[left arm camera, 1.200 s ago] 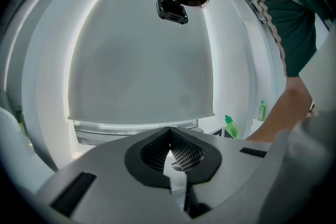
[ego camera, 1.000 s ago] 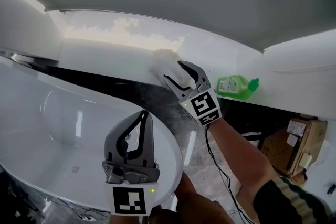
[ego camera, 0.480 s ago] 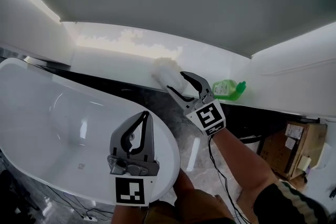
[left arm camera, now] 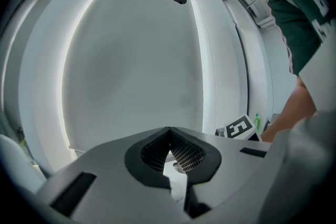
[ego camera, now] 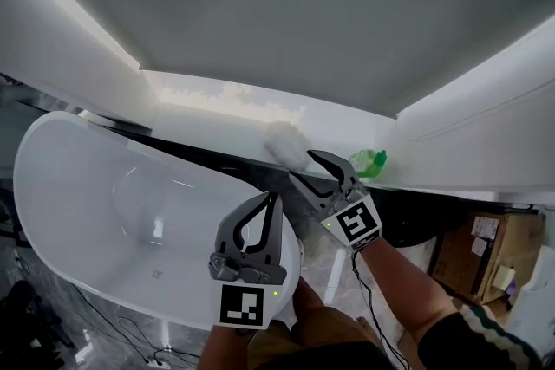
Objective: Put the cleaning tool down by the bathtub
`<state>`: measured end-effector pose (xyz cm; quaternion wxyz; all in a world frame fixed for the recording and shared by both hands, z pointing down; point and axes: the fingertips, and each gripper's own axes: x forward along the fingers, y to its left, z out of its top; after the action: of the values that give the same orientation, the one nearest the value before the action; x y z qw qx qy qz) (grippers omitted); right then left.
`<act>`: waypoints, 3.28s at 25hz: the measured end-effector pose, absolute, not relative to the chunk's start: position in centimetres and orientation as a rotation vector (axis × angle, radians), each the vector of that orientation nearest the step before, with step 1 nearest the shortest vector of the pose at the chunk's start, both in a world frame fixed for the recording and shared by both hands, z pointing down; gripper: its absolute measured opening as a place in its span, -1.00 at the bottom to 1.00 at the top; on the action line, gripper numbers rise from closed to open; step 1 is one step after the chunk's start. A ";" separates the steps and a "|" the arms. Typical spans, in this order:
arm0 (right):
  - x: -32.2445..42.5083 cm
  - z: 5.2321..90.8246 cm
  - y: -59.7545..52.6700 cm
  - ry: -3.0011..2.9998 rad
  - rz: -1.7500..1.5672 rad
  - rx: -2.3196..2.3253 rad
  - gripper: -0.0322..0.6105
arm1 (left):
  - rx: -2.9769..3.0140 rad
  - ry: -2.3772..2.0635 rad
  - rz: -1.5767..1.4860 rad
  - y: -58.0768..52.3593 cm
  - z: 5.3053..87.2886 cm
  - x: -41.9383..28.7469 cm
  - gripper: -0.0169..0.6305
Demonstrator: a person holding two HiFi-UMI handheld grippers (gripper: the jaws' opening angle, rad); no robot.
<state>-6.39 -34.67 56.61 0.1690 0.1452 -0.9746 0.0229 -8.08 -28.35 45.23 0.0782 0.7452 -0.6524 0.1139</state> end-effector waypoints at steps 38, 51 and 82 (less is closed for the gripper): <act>-3.3 25.3 -18.0 -3.053 -0.122 0.530 -0.43 | 2.374 -2.037 0.212 -16.2 24.7 -10.1 -0.92; -3.5 22.8 -12.7 -3.061 -0.190 0.567 -0.70 | 2.453 -2.018 0.206 -11.6 23.2 -10.2 -0.92; -3.8 22.1 -6.3 -3.076 -0.169 0.643 -0.86 | 2.551 -1.953 0.131 -5.8 21.5 -9.1 -0.92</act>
<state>-3.76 -6.32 22.12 -0.0028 0.2042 -0.9775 -0.0537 -9.07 -5.78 21.50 -0.0370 0.7928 -0.6070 0.0408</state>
